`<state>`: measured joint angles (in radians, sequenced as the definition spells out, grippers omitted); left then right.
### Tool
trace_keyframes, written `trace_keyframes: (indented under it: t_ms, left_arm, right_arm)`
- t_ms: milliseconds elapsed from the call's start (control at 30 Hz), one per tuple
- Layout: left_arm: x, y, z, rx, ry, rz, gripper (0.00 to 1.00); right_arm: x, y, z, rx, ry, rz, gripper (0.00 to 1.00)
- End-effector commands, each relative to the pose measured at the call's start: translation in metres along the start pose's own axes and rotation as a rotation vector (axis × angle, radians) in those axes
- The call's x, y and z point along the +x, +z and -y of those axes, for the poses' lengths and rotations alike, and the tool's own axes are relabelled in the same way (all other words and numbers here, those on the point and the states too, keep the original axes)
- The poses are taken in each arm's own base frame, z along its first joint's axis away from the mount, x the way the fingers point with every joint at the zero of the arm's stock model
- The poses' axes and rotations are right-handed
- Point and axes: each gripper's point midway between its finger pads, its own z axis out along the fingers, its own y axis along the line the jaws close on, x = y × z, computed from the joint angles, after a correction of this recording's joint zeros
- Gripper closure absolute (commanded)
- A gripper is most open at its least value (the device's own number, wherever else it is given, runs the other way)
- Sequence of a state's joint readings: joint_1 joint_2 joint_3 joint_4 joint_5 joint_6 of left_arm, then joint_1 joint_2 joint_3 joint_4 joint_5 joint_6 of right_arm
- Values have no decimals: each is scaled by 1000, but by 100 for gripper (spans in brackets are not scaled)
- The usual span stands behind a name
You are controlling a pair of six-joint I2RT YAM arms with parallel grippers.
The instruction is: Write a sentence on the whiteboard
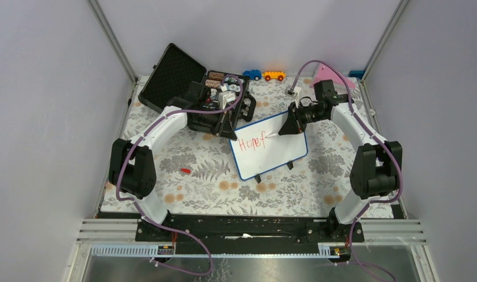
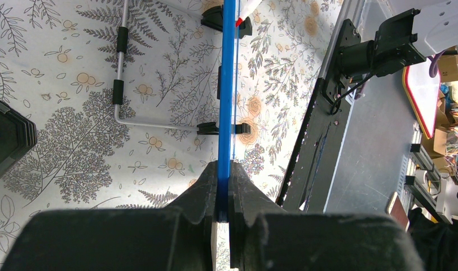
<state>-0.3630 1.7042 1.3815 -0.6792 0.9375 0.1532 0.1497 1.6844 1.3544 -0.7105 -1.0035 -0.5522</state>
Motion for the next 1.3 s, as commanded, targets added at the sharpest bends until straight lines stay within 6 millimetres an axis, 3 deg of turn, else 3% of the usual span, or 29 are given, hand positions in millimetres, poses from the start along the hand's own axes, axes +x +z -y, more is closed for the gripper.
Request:
trace_keyframes:
  t_ms: [0,600,1267]
  left_arm:
    - [-2,4,-2,-9,37,-7,100]
    - [-2,4,-2,-9,36,-6,100]
    - [-2,4,-2,-7,36,-6,100]
  right_arm:
    - [-1,-1,6,27,-37,1,100]
    - [14,-1,2,18,-33,-29,100]
    - [4,-13,10,46,-36,-18,100]
